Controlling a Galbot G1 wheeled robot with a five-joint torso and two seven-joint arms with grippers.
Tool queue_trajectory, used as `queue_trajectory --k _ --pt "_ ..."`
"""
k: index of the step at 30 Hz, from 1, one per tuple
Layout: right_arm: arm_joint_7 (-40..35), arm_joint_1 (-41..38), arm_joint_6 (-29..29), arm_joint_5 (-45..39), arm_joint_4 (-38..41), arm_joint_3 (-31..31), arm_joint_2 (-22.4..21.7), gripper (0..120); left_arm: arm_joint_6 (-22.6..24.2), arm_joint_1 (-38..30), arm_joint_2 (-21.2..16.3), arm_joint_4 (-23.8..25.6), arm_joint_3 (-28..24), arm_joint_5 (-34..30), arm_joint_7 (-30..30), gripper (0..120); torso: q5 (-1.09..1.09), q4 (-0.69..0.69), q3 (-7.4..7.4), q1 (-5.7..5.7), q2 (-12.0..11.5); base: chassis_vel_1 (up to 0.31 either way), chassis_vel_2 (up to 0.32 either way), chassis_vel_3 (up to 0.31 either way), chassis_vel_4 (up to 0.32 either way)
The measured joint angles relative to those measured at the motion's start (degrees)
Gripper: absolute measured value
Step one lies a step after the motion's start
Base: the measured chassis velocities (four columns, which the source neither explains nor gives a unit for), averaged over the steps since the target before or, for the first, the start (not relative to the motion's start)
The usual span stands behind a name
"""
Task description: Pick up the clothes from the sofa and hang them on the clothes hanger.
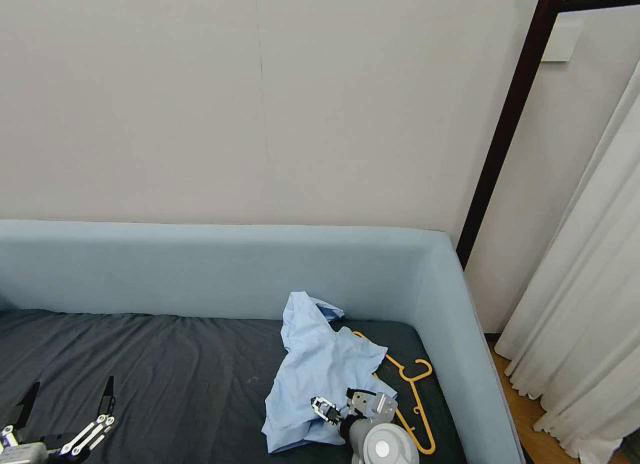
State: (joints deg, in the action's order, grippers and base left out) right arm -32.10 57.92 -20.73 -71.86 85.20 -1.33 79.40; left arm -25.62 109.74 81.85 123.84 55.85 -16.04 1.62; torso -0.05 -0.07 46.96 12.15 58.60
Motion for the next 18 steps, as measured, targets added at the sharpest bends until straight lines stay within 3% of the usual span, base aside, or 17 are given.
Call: queue_trajectory --k 12,18 --pt "0.45 -0.16 0.91 2.58 -0.86 -0.88 1.83 34 -0.26 -0.14 0.24 0.01 0.51 -0.16 -0.02 100 0.00 0.00 0.00 0.00 0.00 0.000 0.000 0.000 0.000" --pt "0.51 1.24 1.53 2.59 3.96 -2.16 0.29 12 -0.26 -1.39 0.31 -1.10 -0.62 0.06 -0.04 100 0.00 0.00 0.00 0.00 0.00 0.000 0.000 0.000 0.000"
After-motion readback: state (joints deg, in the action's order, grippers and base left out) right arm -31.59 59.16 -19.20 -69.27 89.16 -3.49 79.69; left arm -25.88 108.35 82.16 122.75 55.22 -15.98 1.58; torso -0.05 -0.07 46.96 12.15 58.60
